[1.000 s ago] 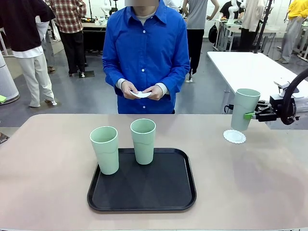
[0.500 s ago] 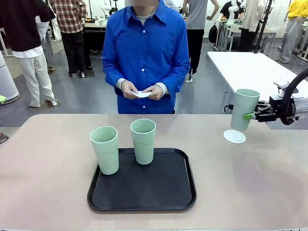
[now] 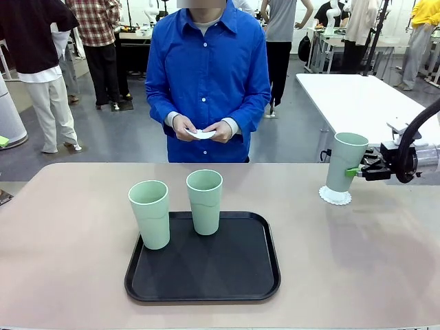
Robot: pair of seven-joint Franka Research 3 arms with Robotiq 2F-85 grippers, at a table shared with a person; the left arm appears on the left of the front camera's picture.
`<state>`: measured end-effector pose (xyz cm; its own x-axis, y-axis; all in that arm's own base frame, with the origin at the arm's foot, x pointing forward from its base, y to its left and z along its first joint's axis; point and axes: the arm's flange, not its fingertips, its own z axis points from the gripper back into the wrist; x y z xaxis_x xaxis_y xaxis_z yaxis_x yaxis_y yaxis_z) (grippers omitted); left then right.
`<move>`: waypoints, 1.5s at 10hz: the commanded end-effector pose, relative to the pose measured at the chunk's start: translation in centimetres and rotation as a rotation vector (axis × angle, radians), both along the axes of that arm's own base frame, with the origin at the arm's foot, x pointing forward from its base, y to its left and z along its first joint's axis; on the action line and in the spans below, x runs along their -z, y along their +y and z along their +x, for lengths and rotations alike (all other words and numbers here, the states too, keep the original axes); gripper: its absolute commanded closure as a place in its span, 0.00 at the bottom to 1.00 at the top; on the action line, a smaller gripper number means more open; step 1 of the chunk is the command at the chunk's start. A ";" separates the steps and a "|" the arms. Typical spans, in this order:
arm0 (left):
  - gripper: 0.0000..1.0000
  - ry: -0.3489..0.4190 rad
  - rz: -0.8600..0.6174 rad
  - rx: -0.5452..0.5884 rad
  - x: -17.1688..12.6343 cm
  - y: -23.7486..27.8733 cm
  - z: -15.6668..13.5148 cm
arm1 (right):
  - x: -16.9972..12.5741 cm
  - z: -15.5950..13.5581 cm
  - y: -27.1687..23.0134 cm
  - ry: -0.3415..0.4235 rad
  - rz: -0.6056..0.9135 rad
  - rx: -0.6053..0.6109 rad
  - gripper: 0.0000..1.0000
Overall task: Place coasters on the table and set cups on them.
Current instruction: Pick up one Reusable plastic cup and place it on a coaster set by the human.
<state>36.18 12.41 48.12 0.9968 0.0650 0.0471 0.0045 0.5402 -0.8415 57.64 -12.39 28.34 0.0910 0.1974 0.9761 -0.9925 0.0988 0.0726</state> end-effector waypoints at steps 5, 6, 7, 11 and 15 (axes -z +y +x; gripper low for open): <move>0.00 -0.009 -0.005 -0.002 -0.2 0.1 -0.2 | 2.1 1.4 -0.3 -0.030 -0.043 -0.037 0.17; 0.00 -0.009 -0.005 -0.002 -0.2 0.1 -0.2 | 2.3 1.6 -0.3 -0.032 -0.049 -0.036 0.17; 0.00 -0.009 -0.005 -0.002 -0.2 0.1 -0.2 | 2.6 1.6 -0.5 -0.028 -0.052 -0.035 0.17; 0.00 -0.009 -0.005 -0.002 -0.2 0.1 -0.2 | 3.1 1.9 -0.7 -0.014 -0.054 -0.034 0.17; 0.00 -0.009 -0.005 -0.002 -0.2 0.1 -0.2 | 3.5 2.2 -0.9 -0.008 -0.061 -0.034 0.17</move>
